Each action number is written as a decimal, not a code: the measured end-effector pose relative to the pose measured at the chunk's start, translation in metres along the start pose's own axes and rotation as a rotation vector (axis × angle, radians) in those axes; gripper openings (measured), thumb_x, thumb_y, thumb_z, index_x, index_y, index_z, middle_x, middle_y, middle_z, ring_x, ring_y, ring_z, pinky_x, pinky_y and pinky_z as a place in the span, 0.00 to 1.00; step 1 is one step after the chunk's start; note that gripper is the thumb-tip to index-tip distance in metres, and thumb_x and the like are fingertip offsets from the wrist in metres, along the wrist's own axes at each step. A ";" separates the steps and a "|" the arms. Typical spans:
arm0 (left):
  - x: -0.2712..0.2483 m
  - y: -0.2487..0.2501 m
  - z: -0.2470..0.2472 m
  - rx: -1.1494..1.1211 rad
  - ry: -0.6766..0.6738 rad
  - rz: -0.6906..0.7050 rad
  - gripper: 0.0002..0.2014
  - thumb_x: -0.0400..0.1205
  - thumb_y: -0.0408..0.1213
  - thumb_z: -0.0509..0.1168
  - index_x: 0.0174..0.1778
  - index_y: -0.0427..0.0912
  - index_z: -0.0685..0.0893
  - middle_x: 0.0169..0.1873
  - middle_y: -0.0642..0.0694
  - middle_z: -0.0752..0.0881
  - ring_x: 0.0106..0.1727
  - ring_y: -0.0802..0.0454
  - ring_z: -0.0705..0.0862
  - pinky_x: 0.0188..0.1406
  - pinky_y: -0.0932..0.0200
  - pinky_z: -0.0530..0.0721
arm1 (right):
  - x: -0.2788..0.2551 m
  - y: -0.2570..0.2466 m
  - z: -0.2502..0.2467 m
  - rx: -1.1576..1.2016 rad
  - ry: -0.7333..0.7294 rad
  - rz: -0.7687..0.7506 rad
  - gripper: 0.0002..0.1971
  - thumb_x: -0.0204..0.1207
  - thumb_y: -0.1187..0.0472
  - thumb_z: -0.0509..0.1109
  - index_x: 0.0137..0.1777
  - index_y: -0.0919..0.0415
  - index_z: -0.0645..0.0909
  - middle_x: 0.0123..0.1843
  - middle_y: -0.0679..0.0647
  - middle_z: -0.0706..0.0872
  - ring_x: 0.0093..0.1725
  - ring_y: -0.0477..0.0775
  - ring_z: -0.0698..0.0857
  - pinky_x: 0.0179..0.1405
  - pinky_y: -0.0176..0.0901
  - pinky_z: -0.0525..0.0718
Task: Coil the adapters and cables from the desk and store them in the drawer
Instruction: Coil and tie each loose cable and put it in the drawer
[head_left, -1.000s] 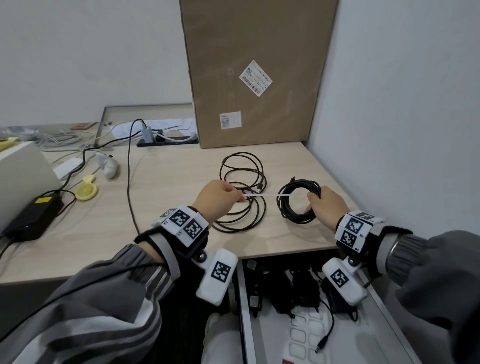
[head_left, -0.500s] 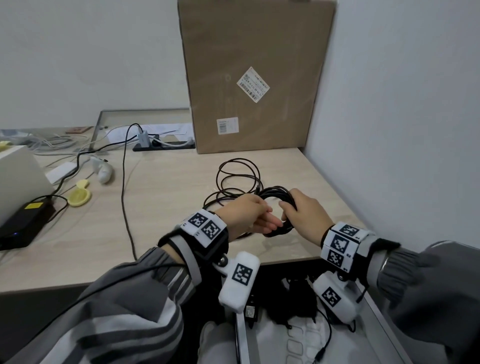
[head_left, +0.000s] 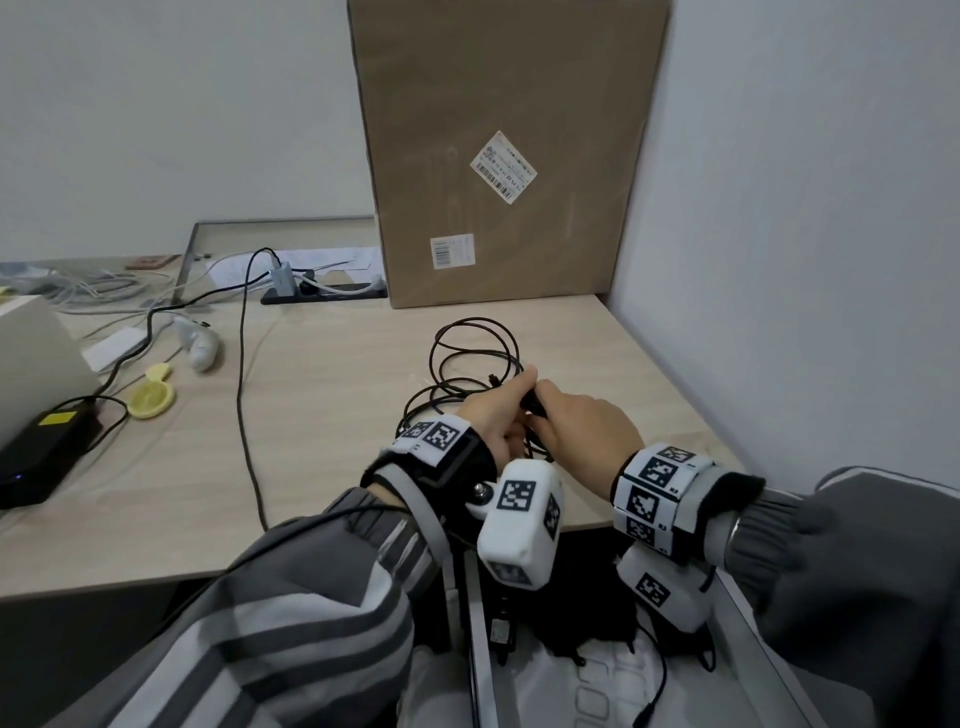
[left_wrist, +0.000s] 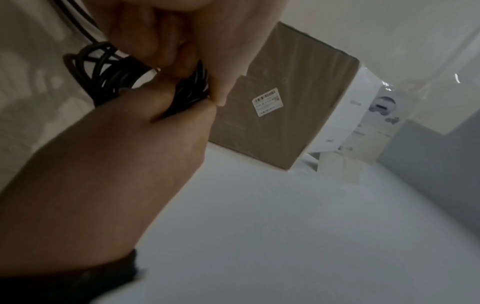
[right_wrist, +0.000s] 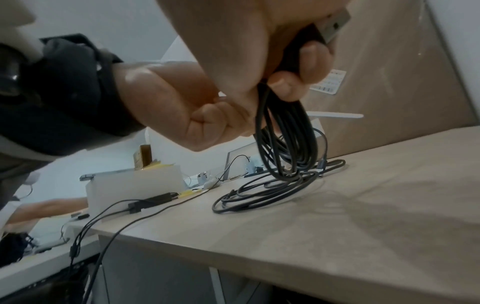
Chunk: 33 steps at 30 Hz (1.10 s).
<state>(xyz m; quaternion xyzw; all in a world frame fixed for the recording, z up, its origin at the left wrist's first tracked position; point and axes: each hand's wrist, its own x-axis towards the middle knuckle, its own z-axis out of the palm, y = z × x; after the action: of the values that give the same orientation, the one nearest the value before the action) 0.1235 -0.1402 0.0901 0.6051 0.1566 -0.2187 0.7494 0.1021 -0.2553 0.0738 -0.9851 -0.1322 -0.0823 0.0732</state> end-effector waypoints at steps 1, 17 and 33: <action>0.001 0.001 0.000 -0.015 0.013 -0.005 0.23 0.83 0.48 0.65 0.26 0.43 0.66 0.12 0.51 0.62 0.08 0.58 0.58 0.08 0.73 0.56 | 0.001 0.000 -0.001 -0.007 0.003 -0.006 0.16 0.85 0.54 0.54 0.68 0.60 0.67 0.51 0.60 0.86 0.46 0.67 0.84 0.35 0.49 0.72; 0.017 0.002 -0.014 0.125 0.189 0.202 0.14 0.82 0.40 0.67 0.32 0.40 0.75 0.23 0.48 0.66 0.19 0.55 0.60 0.11 0.70 0.57 | 0.001 0.037 -0.007 0.303 -0.179 -0.073 0.10 0.71 0.62 0.77 0.52 0.62 0.85 0.51 0.52 0.88 0.41 0.44 0.79 0.39 0.27 0.72; 0.017 -0.010 -0.021 0.314 0.092 0.268 0.17 0.77 0.42 0.74 0.30 0.44 0.73 0.22 0.50 0.66 0.15 0.59 0.59 0.13 0.67 0.56 | 0.015 0.022 -0.016 1.025 0.067 0.086 0.04 0.70 0.67 0.77 0.42 0.65 0.85 0.33 0.54 0.88 0.30 0.47 0.85 0.28 0.34 0.80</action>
<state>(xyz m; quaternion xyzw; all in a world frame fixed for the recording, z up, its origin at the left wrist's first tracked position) 0.1332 -0.1239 0.0689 0.7393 0.0729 -0.1109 0.6602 0.1201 -0.2749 0.0895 -0.8242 -0.1127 -0.0353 0.5539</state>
